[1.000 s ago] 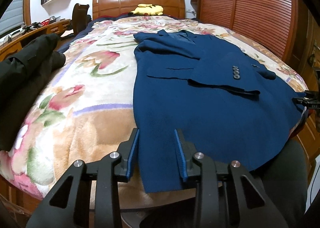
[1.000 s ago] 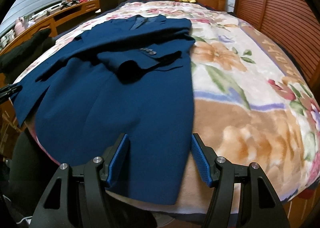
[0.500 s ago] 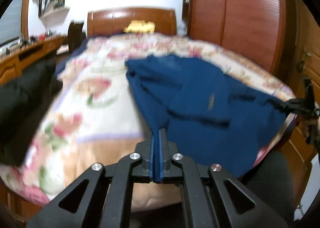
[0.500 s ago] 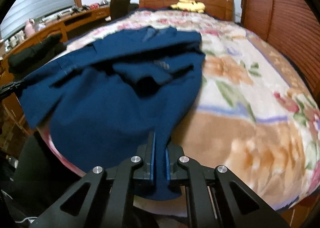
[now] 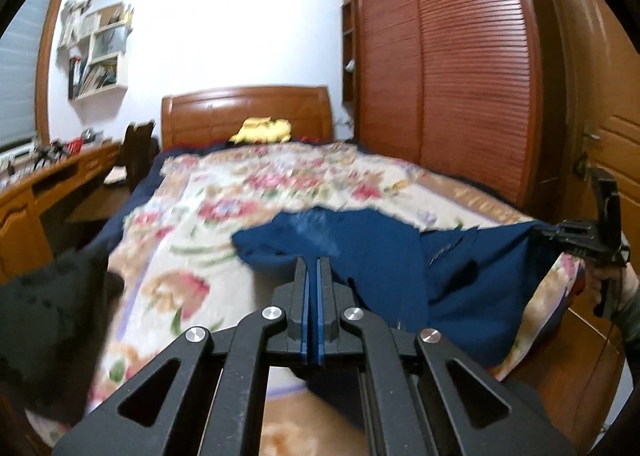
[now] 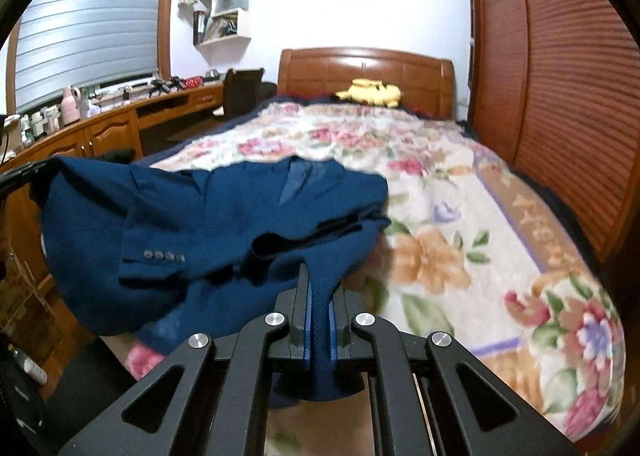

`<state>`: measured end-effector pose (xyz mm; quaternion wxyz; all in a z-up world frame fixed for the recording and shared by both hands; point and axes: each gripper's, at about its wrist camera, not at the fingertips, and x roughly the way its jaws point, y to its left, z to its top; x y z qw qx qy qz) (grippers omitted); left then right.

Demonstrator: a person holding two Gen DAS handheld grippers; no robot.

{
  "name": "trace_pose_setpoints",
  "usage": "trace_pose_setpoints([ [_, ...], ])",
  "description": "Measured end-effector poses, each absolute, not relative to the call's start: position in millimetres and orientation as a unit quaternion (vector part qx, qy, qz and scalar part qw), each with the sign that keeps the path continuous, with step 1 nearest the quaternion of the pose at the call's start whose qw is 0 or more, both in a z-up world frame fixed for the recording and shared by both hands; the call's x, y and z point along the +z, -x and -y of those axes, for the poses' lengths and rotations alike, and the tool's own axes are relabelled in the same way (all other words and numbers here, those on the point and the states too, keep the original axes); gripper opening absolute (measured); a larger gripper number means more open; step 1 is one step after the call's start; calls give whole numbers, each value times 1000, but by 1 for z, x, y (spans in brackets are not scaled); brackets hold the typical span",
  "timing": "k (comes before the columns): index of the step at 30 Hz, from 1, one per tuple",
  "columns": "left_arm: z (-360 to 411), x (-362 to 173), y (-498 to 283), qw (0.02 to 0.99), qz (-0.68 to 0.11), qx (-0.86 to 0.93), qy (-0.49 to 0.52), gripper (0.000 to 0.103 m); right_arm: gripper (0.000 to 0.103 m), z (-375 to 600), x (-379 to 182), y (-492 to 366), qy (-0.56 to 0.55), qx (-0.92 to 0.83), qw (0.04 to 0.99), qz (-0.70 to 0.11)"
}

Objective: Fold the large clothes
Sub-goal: 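Close both tools on the hem and lift it, then fold the hem up over the jacket toward the collar with both tools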

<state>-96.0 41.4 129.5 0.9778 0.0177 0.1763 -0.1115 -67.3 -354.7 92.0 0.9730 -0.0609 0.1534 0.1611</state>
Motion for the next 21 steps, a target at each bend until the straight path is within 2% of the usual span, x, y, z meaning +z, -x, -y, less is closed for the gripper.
trace_pose_setpoints([
  [8,-25,193,103,984,-128,-119,-35,3,5,356,135,113,63,176,979,-82],
  [14,-44,236,106,990,-92,-100,-23,3,5,365,171,156,65,183,980,-33],
  [18,-66,244,84,993,-88,-74,-11,3,5,373,188,163,68,172,983,-11],
  [21,-77,231,47,993,-106,-52,-9,3,5,372,195,147,70,157,985,-16],
])
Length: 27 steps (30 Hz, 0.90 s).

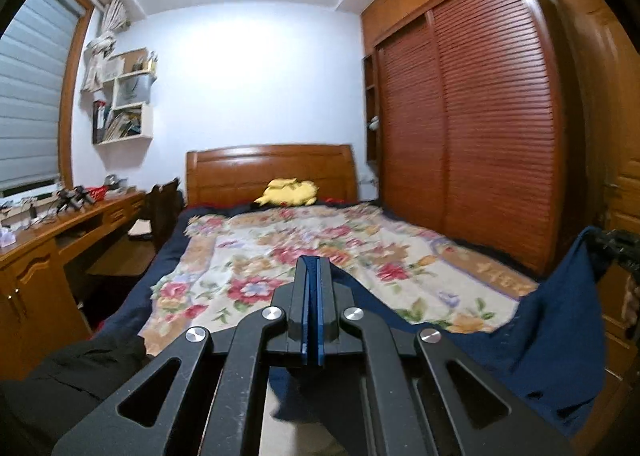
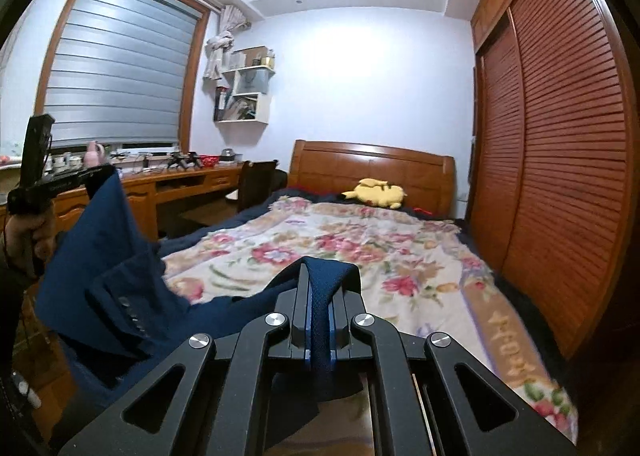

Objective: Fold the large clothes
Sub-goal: 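Fold the hem up over the jacket toward the collar with both tools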

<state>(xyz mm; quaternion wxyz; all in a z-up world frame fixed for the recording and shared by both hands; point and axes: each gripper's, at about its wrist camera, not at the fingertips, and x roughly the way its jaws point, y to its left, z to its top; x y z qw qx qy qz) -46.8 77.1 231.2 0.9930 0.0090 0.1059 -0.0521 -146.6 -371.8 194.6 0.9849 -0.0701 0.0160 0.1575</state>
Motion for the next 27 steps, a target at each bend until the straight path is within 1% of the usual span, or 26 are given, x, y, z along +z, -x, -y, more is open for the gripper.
trace_pose_setpoints([
  [4,-89,197,-11,988,-152,-27,-3,3,5,356,189,91,70,134,987,-48],
  [9,-105,146,-80,979,-205,7,-2,3,5,340,158,-1,68,111,986,-108],
  [14,-113,108,-131,970,-242,19,4,3,5,329,133,-80,61,92,983,-148],
  [15,-115,99,-144,968,-252,19,5,3,5,327,134,-92,60,89,982,-153],
  [22,-119,70,-201,961,-274,28,17,3,5,311,134,-157,52,55,983,-166],
  [27,-113,53,-208,956,-292,5,18,3,5,297,112,-205,65,47,973,-215],
])
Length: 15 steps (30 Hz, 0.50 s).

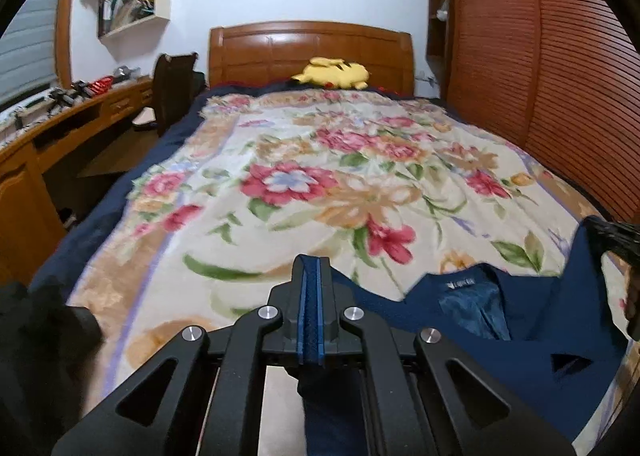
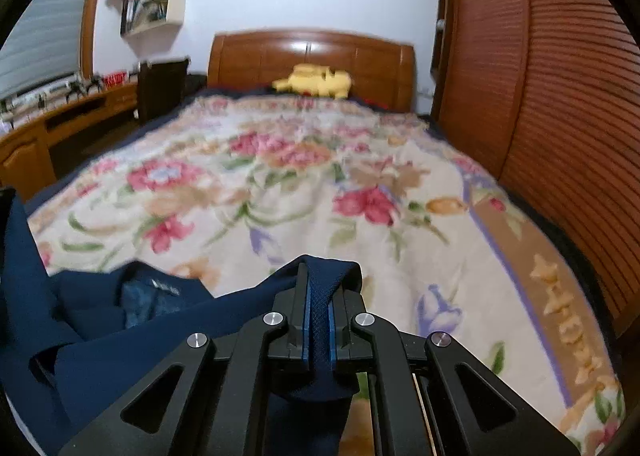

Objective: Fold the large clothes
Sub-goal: 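Fold the hem up over the jacket toward the collar with both tools, then open both tools to release the hem near the collar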

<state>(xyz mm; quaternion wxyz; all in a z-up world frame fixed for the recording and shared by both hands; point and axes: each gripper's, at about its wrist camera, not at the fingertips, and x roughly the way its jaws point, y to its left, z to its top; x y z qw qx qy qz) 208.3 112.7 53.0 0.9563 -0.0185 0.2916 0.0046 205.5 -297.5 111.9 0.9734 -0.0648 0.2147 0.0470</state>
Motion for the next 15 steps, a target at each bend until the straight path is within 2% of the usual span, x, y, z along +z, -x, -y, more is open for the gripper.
trace_pose_setpoints([
  [2,-106,47,-204,955,-298,0,5,7,6,289,107,-212,78,43,968,-233],
  [4,-101,42,-193,954,-300,-11,-2,16,14,281,104,-213,89,34,965,-244],
  [6,-95,41,-178,955,-295,-16,-10,44,34,275,106,-209,96,39,963,-249],
  [7,-92,40,-168,956,-292,-23,-14,48,54,273,108,-204,100,43,963,-248],
  [8,-90,39,-162,956,-292,-30,-15,59,68,269,109,-197,109,40,963,-242],
  [9,-86,38,-151,955,-293,-39,-16,71,69,266,110,-194,115,41,964,-235],
  [11,-81,35,-138,955,-290,-56,-8,80,69,260,115,-177,116,68,963,-235],
  [15,-71,27,-108,952,-295,-83,9,80,69,249,114,-145,125,117,955,-241],
])
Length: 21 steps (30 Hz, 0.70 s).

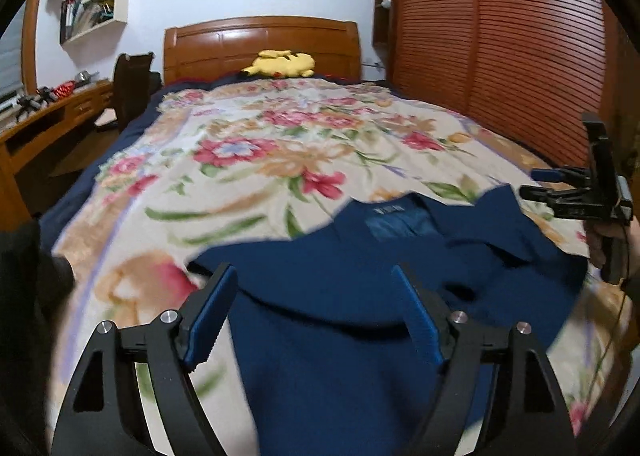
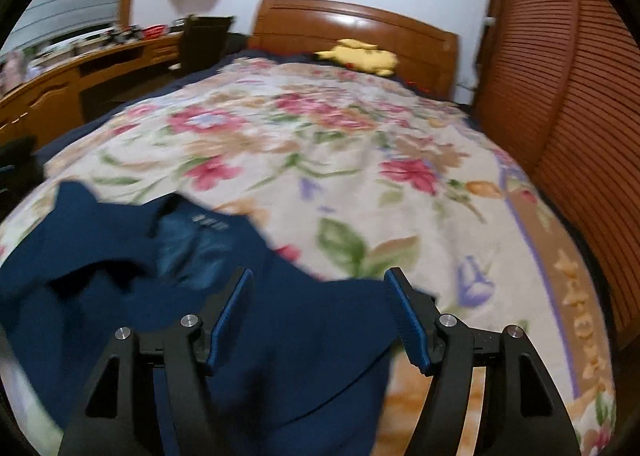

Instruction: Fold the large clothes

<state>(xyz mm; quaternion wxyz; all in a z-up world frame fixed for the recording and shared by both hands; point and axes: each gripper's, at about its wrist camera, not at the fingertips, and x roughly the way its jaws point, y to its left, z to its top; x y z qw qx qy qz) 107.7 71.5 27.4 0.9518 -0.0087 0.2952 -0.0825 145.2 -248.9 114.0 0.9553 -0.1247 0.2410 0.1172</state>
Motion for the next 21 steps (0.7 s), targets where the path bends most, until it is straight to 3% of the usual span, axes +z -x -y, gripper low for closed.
trace_pose_setpoints([
  [12,-52,2,-57,948,-307,-88,3,80,69,223,73,-94,205,179,912,-308],
  [15,-50,-1,-57,947,-308,-90,0,80,49,230,74,-103,213,164,909,-319],
  [17,-52,-2,-59,947,-308,-94,2,80,14,234,79,-111,220,158,906,-326],
  [18,-53,-1,-60,947,-306,-95,5,80,8,235,82,-116,229,148,905,-326],
  [21,-59,2,-62,949,-300,-98,9,80,5,233,93,-130,229,132,913,-312],
])
